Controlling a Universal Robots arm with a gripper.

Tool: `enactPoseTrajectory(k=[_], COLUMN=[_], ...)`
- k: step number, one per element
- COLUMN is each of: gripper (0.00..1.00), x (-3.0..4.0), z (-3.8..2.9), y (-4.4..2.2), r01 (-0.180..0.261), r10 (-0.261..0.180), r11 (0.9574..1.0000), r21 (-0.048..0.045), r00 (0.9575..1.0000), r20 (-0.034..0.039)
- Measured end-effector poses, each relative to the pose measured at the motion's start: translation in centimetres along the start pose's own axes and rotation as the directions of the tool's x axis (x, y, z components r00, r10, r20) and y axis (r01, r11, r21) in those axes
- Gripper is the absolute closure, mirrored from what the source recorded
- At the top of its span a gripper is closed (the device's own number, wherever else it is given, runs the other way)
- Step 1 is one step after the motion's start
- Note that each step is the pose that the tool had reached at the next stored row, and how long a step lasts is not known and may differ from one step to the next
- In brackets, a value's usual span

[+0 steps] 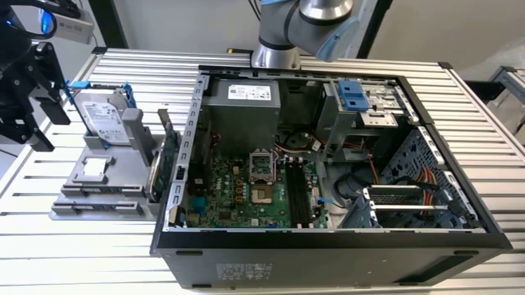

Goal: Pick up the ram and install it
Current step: 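Pick up the ram and move it above insertion slot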

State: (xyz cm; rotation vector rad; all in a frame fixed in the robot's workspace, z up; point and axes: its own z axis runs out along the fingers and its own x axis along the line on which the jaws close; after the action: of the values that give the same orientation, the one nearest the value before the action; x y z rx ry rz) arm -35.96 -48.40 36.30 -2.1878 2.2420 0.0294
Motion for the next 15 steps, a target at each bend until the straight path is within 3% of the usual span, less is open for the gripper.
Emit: enactPoseTrajectory(k=[15], gripper=[0.00], x=[0.02], z=[0.99], y=[-0.01], r01=[0.000], r10=[0.000], r11=[1.0000], r21=[0.0000], r00=[1.0000], r20=[0.0000])
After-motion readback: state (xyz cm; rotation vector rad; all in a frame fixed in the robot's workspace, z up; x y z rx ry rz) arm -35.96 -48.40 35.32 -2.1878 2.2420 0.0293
